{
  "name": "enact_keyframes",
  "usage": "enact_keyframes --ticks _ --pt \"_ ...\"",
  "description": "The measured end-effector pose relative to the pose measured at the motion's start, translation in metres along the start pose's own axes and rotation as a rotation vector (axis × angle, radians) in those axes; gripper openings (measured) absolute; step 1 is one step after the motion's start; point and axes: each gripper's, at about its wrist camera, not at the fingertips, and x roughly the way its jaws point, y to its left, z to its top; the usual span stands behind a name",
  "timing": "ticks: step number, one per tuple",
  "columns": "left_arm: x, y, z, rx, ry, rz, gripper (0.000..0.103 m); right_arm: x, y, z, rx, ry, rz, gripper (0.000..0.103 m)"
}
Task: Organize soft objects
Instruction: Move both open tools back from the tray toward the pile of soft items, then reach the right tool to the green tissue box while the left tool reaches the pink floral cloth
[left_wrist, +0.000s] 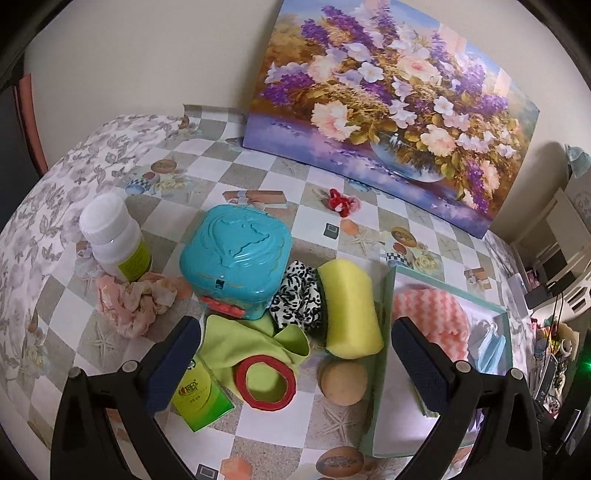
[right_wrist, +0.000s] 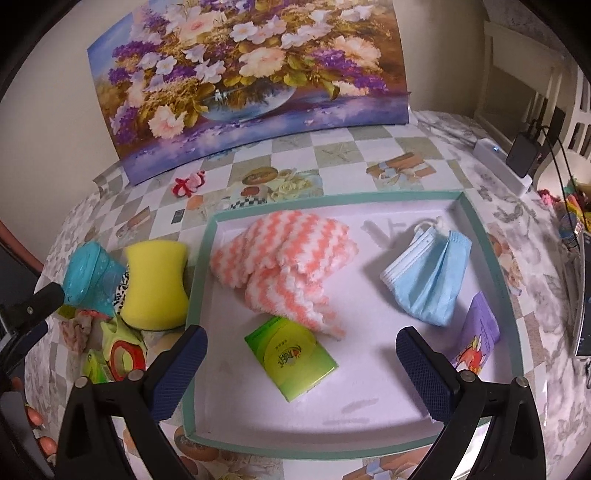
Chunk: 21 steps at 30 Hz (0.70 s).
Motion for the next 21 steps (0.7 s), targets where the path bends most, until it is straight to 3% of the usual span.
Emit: enact_keyframes --ticks 5,10,17,21 --pt "0.0 0.006 0.003 -0.016 0.004 0.015 0.103 -0.006 0.015 0.002 -0.036 -0.032 0.024 0.103" --pt "-0.002 0.02 0.008 -0.071 -0.01 0.035 0.103 -0.001 0.029 -0.003 -0.044 0.005 0.097 0.103" --pt "0.0 0.029 0.014 -0.1 0.013 -0.021 0.103 0.002 0.056 -0.009 -0.114 0.014 0.109 0.103" --pt "-0.002 0.038 0.019 -0.05 0.0 0.063 0.103 0.004 0.078 -0.011 -0.158 0.021 0.133 0.103"
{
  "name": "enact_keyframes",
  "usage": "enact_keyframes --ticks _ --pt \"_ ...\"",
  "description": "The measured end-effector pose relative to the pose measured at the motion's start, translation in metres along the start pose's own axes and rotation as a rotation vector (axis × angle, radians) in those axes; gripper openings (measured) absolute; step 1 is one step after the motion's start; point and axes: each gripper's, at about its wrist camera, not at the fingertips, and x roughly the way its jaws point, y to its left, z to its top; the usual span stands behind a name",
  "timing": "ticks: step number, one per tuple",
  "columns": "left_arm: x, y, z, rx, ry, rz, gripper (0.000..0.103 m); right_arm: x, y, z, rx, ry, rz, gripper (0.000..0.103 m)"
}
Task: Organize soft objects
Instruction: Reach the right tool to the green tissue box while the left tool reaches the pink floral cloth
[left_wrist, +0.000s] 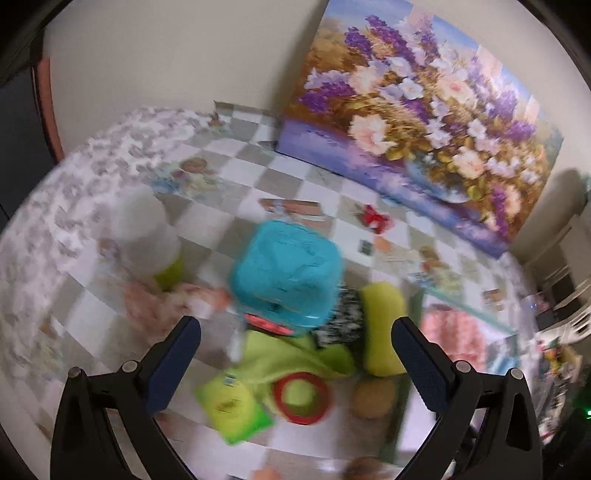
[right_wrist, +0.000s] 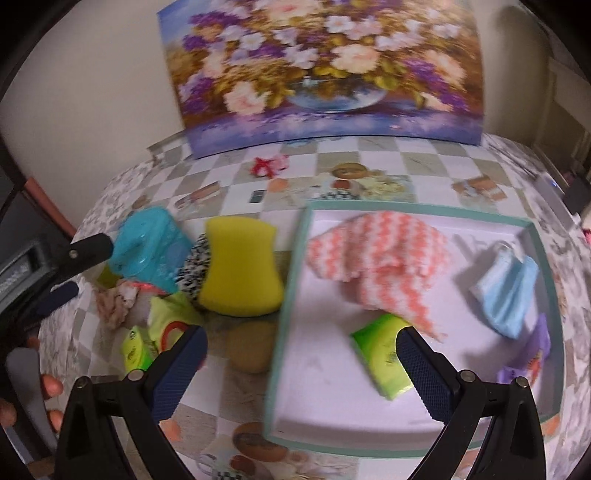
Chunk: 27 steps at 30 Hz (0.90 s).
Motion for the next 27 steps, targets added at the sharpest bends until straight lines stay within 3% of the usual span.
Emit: enact_keyframes --ticks 5,8,13,18,23,27 --pt "0.003 0.034 0.007 -0.048 0.024 0.083 0.103 0.009 0.035 -0.002 -0.085 0.019 0.015 0.103" --pt "0.011 0.056 0.007 -0.098 0.07 0.076 0.103 0.017 0.057 -0.005 -0.131 0.043 0.033 0.103" --pt "0.025 0.077 0.003 -0.094 0.128 0.132 0.103 0.028 0.087 -0.011 -0.193 0.072 0.064 0.103" --pt "0.034 0.101 0.0 -0.145 0.165 0.158 0.103 0.04 0.112 -0.019 -0.262 0.105 0.081 0.103" --pt "0.044 0.12 -0.01 -0.133 0.201 0.192 0.103 0.049 0.131 -0.024 -0.312 0.119 0.084 0.103" --pt "0.048 0.146 -0.016 -0.204 0.209 0.183 0.103 0.051 0.145 -0.024 -0.327 0.122 0.11 0.101"
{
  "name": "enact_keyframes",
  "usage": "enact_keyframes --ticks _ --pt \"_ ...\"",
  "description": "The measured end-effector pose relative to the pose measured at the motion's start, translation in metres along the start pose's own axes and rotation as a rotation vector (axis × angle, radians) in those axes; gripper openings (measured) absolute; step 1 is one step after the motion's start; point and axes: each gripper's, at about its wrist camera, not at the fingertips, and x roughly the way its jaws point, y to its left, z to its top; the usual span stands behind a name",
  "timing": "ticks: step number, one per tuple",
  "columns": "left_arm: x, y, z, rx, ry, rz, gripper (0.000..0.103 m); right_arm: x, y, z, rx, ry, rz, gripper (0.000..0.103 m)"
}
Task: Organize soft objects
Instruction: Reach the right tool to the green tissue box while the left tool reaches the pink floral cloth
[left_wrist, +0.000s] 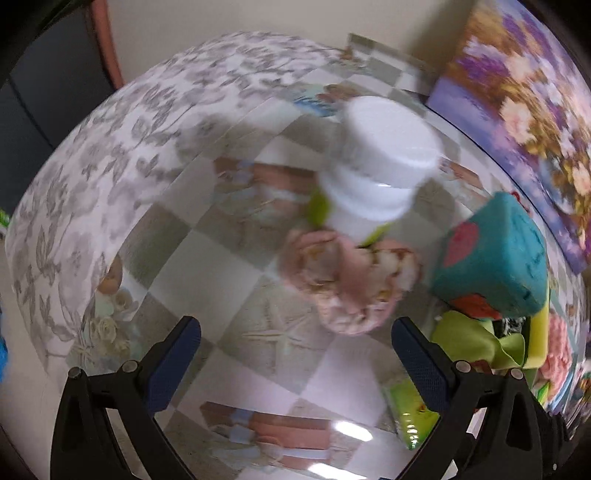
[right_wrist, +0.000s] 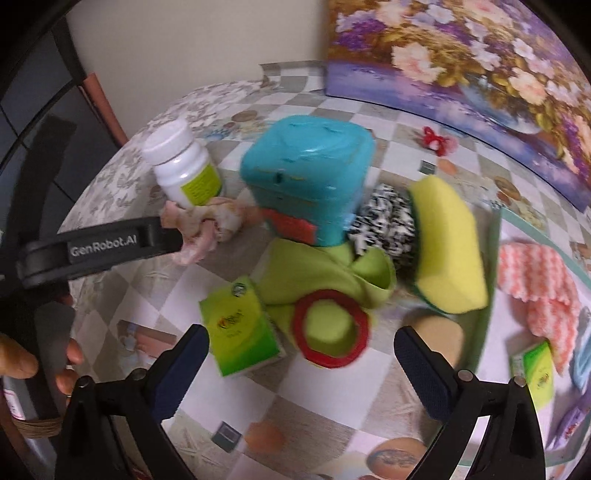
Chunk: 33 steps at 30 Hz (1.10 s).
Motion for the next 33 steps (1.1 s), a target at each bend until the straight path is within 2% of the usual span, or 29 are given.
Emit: enact_keyframes --ticks 4,6,11,19,22,25,29,33 --pt "0.001 0.011 0.002 -0.03 -0.009 -0.039 0.103 0.005 0.015 0.002 -0.053 0.001 -0.009 0.096" --pt "0.003 0.011 0.002 -0.015 0.001 -0.054 0.103 0.009 0.022 0.002 -0.073 0.013 -0.013 0.089" --pt "0.008 0.013 0.004 -0.003 0.014 -0.078 0.103 0.022 0.038 0.002 -0.142 0.042 -0.006 0.088" --pt "0.013 0.025 0.009 -0.018 0.013 -0.08 0.103 0.041 0.048 0.002 -0.187 0.083 -0.031 0.083" --pt "0.017 0.023 0.008 -0.02 0.027 -0.123 0.103 0.042 0.05 0.001 -0.195 0.088 -0.043 0.082" --pt "0.018 0.021 0.007 -0.034 0.037 -0.161 0.103 0.042 0.051 0.0 -0.198 0.087 -0.059 0.076" --pt "0.016 0.015 0.007 -0.014 0.031 -0.137 0.103 0.043 0.049 0.001 -0.196 0.088 -0.053 0.07" --pt "0.017 0.011 0.005 -0.023 0.048 -0.154 0.103 0.041 0.047 0.0 -0.191 0.09 -0.043 0.066"
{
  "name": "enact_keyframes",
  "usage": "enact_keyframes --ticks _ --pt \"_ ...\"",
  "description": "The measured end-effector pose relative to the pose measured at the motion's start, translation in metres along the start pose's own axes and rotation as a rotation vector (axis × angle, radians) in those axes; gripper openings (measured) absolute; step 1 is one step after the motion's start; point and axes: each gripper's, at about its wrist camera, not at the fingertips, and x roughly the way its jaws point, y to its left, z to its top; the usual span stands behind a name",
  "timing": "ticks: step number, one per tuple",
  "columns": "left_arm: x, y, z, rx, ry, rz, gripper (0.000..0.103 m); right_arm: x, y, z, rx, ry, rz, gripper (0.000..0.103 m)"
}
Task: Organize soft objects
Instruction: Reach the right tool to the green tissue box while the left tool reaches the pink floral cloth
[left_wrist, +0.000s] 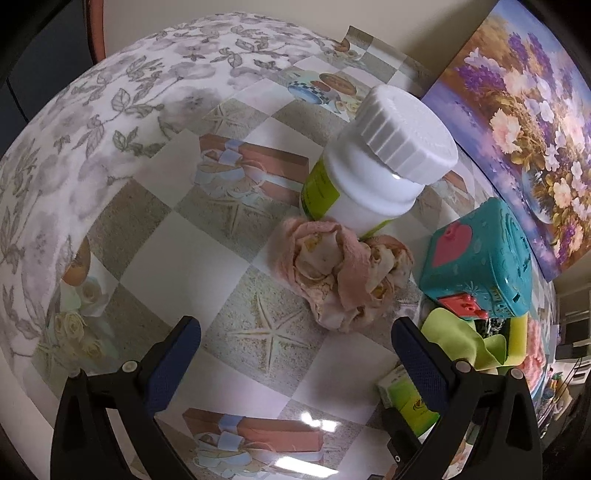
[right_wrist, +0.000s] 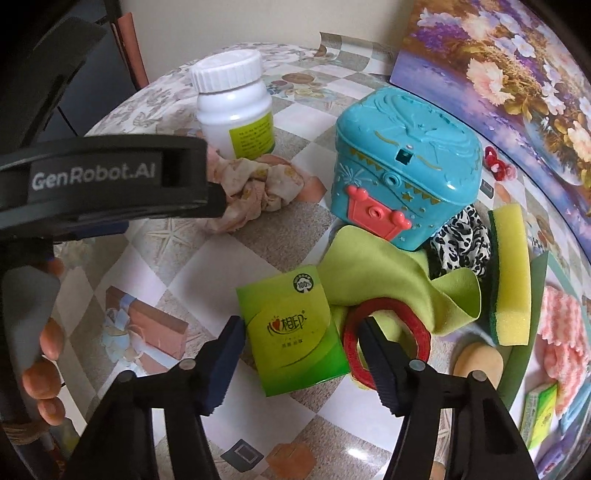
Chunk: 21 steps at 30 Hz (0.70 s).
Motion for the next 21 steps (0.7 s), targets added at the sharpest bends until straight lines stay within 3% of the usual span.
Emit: enact_keyframes --ticks 6,21 --pt "0.001 0.005 -0.001 -0.016 -0.001 -0.002 0.103 -0.005 -0.007 0.001 0.026 0.012 0.056 0.065" --pt "0.0 0.006 -0.002 -0.008 0.002 0.0 0.103 -0.004 0.01 -0.002 -0.027 0.03 0.06 0.066"
